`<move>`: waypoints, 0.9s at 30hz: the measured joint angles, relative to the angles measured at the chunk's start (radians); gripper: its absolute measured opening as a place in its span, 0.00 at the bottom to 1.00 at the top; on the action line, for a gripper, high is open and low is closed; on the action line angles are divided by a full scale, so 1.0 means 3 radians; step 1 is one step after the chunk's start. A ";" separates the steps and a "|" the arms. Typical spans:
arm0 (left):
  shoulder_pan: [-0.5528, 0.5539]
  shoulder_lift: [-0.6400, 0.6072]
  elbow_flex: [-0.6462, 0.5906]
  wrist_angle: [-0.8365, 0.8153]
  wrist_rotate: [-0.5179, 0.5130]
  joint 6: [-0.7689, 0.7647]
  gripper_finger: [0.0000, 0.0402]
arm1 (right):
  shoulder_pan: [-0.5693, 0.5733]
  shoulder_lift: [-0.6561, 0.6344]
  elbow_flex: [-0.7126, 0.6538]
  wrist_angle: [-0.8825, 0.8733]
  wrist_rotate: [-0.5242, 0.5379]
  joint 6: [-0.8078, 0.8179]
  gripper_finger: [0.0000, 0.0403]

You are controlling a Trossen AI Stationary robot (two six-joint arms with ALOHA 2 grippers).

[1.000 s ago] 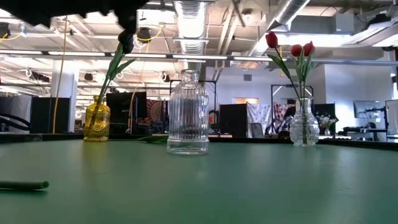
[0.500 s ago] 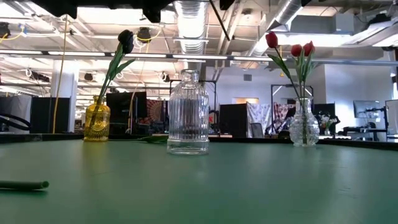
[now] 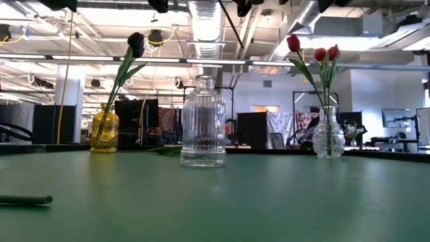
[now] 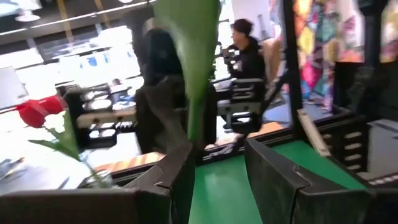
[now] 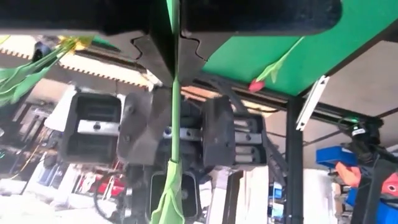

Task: Sort flowers into vase by color
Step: Put the right dark red tulip into the bottom transparent vase

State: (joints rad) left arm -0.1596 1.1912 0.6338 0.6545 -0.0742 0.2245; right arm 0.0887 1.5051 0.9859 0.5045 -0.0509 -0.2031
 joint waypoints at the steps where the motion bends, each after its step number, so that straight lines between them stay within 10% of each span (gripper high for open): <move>1: 0.0000 0.0000 0.0000 0.0007 -0.0045 0.0001 0.32 | -0.0002 0.0000 0.0000 0.0022 0.0000 -0.0023 0.08; 27: 0.0014 0.0023 0.0020 0.0423 -0.0410 -0.0021 0.23 | -0.0137 0.0000 0.0000 0.0166 0.0011 -0.0113 0.08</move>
State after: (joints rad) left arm -0.1555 1.1980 0.6399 0.7813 -0.1971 0.2183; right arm 0.0476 1.5051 0.9859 0.5542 -0.0475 -0.2371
